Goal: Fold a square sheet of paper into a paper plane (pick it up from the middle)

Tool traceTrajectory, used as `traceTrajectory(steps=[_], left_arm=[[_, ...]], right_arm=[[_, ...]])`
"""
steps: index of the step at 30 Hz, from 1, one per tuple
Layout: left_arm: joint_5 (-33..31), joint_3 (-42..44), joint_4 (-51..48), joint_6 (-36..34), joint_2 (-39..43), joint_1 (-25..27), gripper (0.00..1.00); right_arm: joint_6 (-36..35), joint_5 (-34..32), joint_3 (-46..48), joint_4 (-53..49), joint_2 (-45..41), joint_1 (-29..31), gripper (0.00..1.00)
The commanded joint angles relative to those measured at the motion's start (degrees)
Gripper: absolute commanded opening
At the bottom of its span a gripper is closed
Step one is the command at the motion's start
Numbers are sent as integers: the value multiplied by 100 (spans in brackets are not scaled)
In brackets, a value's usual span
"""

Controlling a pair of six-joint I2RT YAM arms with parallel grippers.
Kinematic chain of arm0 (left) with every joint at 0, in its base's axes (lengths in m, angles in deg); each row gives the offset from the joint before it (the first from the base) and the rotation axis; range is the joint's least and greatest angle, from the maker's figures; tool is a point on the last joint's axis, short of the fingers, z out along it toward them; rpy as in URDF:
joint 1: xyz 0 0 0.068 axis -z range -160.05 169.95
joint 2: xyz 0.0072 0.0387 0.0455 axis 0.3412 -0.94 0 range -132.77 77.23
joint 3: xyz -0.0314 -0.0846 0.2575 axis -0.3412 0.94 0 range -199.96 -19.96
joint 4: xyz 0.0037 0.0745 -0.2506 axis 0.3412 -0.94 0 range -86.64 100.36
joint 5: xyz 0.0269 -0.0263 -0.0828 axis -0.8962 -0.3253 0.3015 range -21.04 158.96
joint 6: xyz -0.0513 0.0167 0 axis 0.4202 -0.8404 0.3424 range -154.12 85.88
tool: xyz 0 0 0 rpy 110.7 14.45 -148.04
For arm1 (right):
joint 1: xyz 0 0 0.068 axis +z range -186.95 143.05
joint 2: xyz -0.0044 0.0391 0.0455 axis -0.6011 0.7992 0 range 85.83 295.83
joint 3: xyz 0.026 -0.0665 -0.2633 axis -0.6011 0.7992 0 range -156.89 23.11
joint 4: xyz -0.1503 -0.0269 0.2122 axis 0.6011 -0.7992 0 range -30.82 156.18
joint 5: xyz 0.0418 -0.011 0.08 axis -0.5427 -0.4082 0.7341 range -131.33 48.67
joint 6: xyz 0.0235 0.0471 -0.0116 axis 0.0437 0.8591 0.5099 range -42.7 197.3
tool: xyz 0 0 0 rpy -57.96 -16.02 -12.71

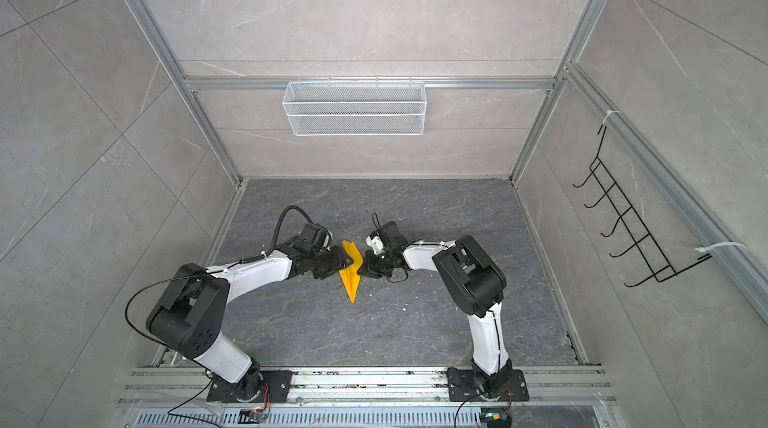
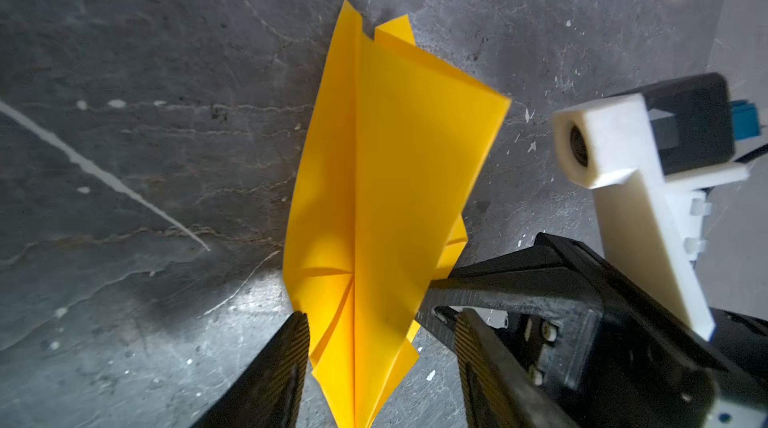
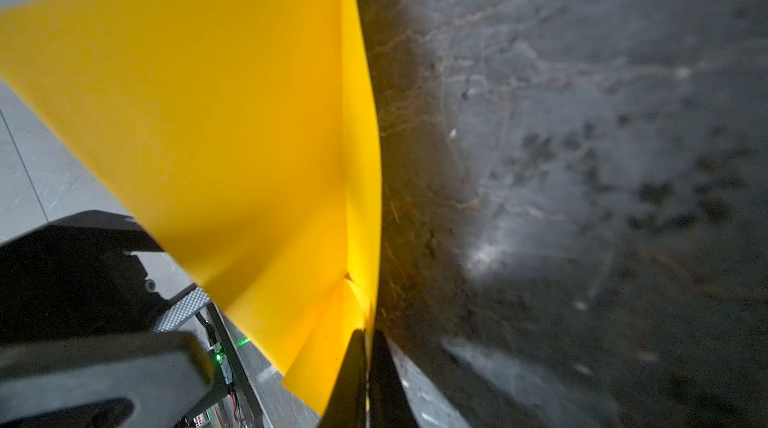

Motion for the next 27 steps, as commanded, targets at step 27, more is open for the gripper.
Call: traceTrajectory(steps=[27], left_arm=[[1390,388,967,262,-38,-3,57]], right_arm=[[-23,-114,-162,-261,100,37,9]])
